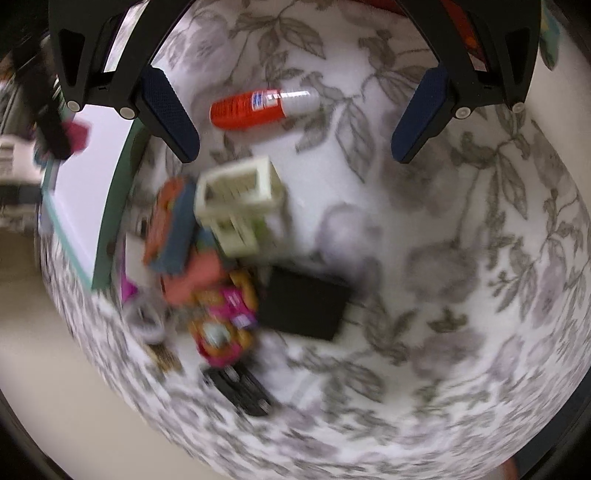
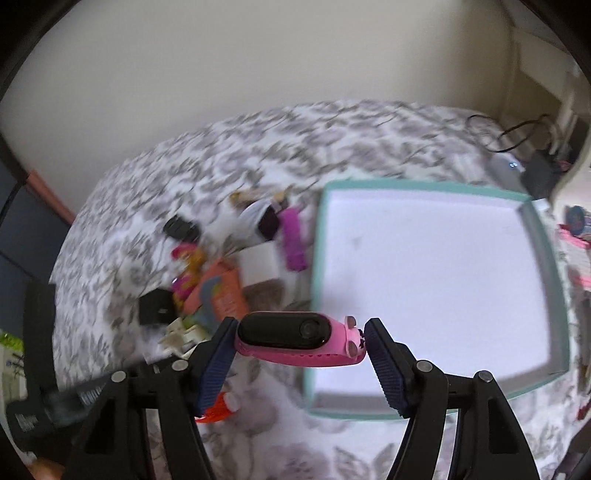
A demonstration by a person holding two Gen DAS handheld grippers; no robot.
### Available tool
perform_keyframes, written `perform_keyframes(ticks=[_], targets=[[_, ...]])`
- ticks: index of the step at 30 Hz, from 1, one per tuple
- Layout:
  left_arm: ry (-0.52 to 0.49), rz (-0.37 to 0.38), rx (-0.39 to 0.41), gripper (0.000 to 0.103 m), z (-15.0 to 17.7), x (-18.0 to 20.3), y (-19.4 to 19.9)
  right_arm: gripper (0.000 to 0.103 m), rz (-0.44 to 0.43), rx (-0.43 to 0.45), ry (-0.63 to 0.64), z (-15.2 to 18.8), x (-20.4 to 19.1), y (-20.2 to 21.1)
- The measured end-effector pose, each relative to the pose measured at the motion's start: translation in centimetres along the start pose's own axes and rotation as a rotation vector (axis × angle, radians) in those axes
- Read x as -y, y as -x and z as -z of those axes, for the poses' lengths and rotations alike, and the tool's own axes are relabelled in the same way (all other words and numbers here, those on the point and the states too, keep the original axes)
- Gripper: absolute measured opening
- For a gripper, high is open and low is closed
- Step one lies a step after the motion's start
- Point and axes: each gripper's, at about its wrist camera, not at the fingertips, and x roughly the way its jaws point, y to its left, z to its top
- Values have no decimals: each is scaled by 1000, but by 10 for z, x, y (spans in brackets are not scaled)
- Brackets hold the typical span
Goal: Organize rigid objects
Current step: 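Grasp the red glue bottle with the left tool while the right tool holds the band, then carry the band and glue bottle into the teal-rimmed tray and open both tools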
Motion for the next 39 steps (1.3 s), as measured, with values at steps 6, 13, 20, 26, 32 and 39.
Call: perform_keyframes(ticks=[6, 13, 20, 26, 32, 39], targets=[[-80, -54, -85, 103, 13, 13, -20, 73, 4, 7, -51, -4, 14, 2], [-72, -37, -154, 103, 31, 2, -30, 72, 10, 3, -44, -2, 12, 0], [-88, -73, -151, 102, 36, 13, -33, 73, 18, -6, -45, -2, 13, -2], [-51, -87, -132, 102, 34, 15, -35, 73, 23, -9, -34, -3, 12, -2], [-69, -106, -102, 88, 39, 29, -38, 73, 27, -15, -33, -2, 12, -3], [-107, -92, -88, 78, 42, 41, -33, 73, 29, -26, -38, -1, 13, -5]])
